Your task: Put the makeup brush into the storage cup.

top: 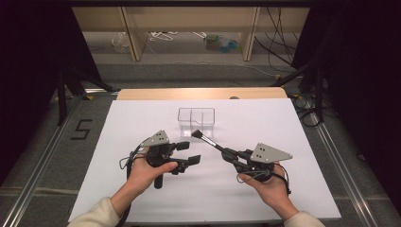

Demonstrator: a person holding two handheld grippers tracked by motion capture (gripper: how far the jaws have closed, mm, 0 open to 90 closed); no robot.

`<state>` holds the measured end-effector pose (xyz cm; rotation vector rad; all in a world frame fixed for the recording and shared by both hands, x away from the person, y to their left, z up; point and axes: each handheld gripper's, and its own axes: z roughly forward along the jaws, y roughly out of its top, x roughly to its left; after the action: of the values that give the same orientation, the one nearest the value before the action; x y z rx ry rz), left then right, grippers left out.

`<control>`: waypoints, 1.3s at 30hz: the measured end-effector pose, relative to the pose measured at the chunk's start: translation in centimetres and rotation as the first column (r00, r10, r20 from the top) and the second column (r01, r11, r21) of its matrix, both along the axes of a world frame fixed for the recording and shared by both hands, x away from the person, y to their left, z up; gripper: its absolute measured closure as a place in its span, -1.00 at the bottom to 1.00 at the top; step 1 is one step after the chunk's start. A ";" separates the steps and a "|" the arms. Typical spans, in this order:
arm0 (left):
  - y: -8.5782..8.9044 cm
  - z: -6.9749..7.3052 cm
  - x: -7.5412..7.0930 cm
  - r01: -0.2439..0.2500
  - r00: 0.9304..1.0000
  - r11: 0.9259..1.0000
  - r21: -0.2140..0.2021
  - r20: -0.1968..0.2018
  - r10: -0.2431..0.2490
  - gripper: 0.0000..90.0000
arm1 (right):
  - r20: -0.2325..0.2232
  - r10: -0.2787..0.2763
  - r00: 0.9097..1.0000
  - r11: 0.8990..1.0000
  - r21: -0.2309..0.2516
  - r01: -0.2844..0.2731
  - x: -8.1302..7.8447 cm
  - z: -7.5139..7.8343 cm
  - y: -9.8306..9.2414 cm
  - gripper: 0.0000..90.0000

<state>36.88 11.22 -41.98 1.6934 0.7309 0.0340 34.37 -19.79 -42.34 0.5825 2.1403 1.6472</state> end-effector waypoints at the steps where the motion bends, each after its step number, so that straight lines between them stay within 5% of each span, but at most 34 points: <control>1: 0.0 0.0 0.0 -0.004 1.000 1.000 -0.013 -0.010 0.003 -0.46 | 0.001 -0.006 1.000 1.000 -0.001 0.006 0.0 0.0 0.0 0.76; 12: -1.3 0.3 0.1 -0.025 0.998 0.996 -0.088 -0.059 0.020 -0.46 | -0.003 0.007 1.000 1.000 0.005 -0.007 0.0 0.0 0.7 0.76; 22: -2.1 0.7 0.6 -0.041 0.998 0.994 -0.100 -0.048 0.036 -0.43 | -0.001 0.009 1.000 1.000 0.009 -0.009 0.0 0.0 0.9 0.76; 29: -2.9 0.4 0.5 -0.042 0.996 0.990 -0.132 -0.090 0.030 -0.43 | 0.006 -0.003 1.000 1.000 0.019 0.003 0.0 0.0 1.1 0.76; 39: -2.9 0.6 0.8 -0.065 0.995 0.984 -0.165 -0.089 0.051 -0.36 | 0.001 0.009 1.000 1.000 0.017 -0.009 0.0 -0.1 1.2 0.76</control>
<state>37.63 8.28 -41.37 1.5202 0.8235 -0.0570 34.37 -18.56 -42.40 0.5777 2.1329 1.6720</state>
